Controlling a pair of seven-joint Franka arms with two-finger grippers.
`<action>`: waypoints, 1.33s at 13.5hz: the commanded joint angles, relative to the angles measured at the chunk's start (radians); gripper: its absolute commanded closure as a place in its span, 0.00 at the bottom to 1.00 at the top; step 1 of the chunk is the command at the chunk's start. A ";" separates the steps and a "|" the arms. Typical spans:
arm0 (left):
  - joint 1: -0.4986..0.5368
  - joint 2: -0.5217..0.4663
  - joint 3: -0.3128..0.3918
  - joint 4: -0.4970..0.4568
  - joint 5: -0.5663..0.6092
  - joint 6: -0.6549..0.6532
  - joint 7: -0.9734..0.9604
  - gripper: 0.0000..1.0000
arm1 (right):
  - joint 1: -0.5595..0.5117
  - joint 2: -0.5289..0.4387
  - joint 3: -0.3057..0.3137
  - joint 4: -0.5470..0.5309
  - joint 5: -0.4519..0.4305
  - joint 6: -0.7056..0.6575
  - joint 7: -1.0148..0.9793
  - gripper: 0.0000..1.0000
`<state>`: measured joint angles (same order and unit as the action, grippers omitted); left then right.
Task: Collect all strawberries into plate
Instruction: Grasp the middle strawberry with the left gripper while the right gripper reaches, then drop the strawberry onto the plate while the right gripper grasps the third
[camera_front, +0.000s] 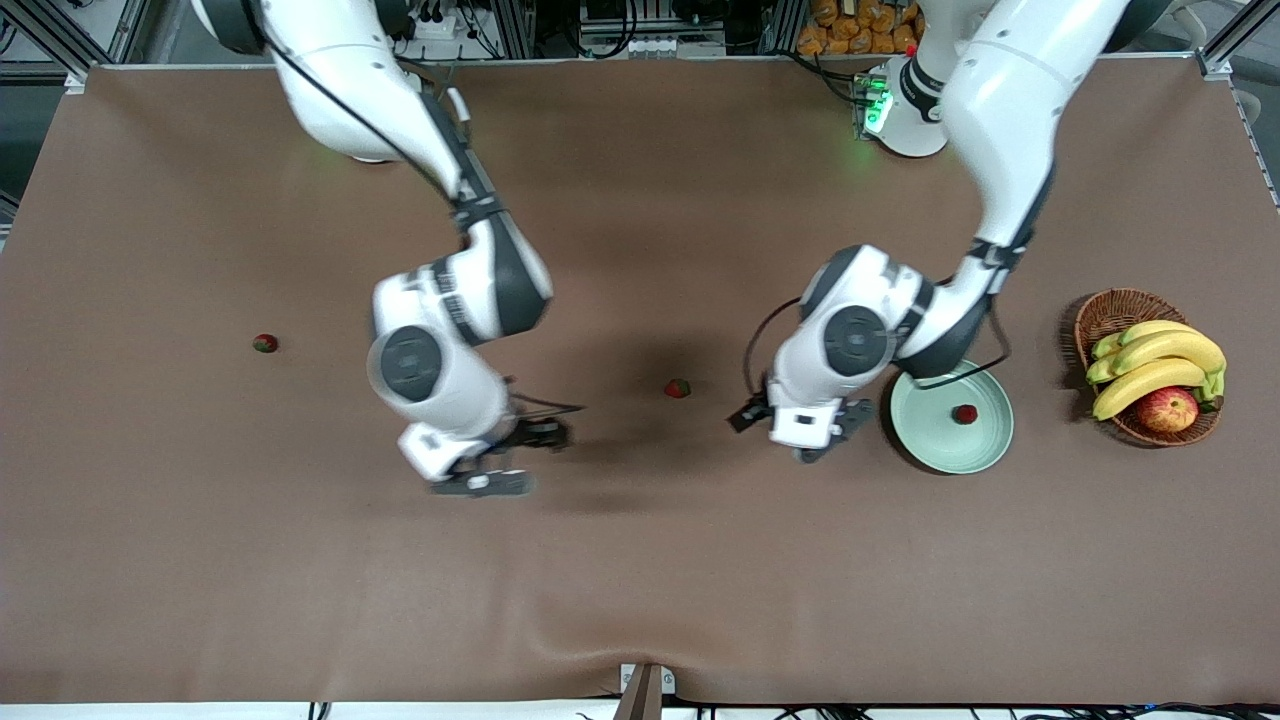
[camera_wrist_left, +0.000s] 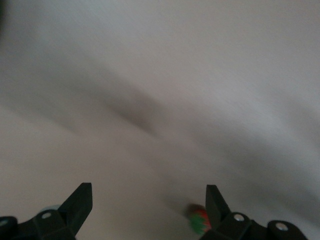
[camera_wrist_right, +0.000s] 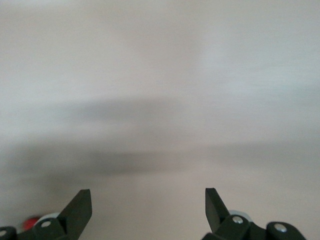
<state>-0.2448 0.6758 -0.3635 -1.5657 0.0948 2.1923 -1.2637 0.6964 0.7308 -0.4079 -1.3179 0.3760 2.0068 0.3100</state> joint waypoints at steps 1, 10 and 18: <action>-0.088 0.060 0.026 0.061 -0.004 0.044 -0.104 0.00 | 0.023 -0.141 -0.099 -0.238 -0.006 0.006 -0.075 0.00; -0.284 0.159 0.140 0.059 -0.001 0.148 -0.345 0.15 | -0.151 -0.203 -0.379 -0.578 -0.014 -0.078 -0.679 0.00; -0.239 0.114 0.141 0.061 0.000 0.162 -0.342 1.00 | -0.238 -0.071 -0.370 -0.664 -0.014 -0.103 -0.896 0.00</action>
<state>-0.5097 0.8255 -0.2261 -1.5076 0.0948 2.3580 -1.5949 0.4410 0.6721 -0.7803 -1.9371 0.3701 1.8894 -0.5744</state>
